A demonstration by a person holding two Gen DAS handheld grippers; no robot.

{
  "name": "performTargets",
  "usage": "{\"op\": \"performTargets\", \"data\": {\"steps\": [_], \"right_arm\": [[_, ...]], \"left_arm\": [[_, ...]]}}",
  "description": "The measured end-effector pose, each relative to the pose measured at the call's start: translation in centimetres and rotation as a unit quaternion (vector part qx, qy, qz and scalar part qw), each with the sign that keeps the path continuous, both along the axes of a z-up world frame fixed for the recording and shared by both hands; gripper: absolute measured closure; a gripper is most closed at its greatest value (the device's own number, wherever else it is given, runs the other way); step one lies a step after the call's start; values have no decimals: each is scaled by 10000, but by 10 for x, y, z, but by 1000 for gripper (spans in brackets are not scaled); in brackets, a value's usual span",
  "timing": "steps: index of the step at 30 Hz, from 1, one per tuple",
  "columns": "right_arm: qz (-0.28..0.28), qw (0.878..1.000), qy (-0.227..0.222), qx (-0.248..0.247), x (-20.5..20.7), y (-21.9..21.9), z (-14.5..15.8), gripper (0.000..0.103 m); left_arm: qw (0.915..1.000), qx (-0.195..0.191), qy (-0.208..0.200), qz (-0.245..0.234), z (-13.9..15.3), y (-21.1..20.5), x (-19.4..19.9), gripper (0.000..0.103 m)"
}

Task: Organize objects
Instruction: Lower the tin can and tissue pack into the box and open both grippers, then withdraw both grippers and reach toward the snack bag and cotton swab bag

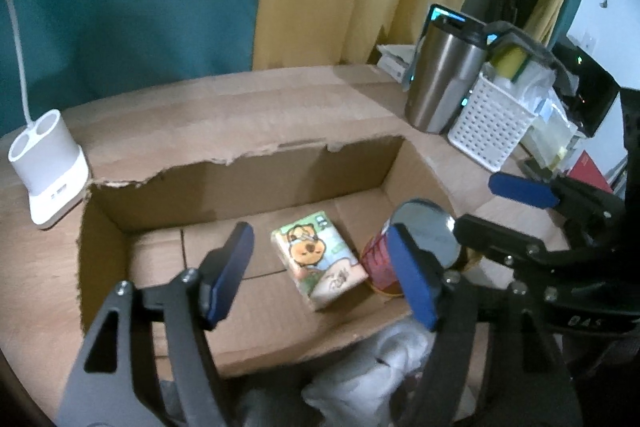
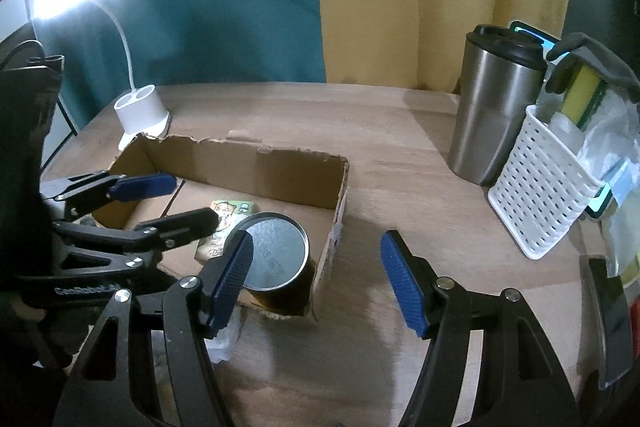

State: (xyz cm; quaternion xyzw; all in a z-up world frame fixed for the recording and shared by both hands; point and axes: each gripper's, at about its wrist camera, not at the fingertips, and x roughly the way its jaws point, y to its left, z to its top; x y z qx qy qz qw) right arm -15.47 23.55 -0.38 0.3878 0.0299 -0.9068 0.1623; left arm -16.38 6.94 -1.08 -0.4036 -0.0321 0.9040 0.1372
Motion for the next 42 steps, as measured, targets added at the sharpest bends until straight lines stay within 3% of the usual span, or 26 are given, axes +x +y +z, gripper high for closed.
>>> {"op": "performTargets", "data": {"steps": [2, 11, 14, 24, 27, 42], "right_arm": [[-17, 10000, 6, 1, 2, 0, 1, 33], [-112, 9999, 60, -99, 15, -1, 7, 33], [-126, 9998, 71, -147, 19, -1, 10, 23], [-119, 9997, 121, -163, 33, -8, 13, 23], [-95, 9998, 120, -152, 38, -11, 15, 23], [87, 9999, 122, -86, 62, -30, 12, 23]], "left_arm": [[10000, 6, 66, 33, 4, -2, 5, 26], [9994, 54, 307, 124, 20, -13, 29, 26], [9992, 58, 365, 153, 24, -16, 37, 25], [9982, 164, 524, 260, 34, -29, 62, 19], [9977, 260, 539, 316, 34, -34, 68, 11], [9968, 239, 558, 511, 30, -55, 101, 11]]}}
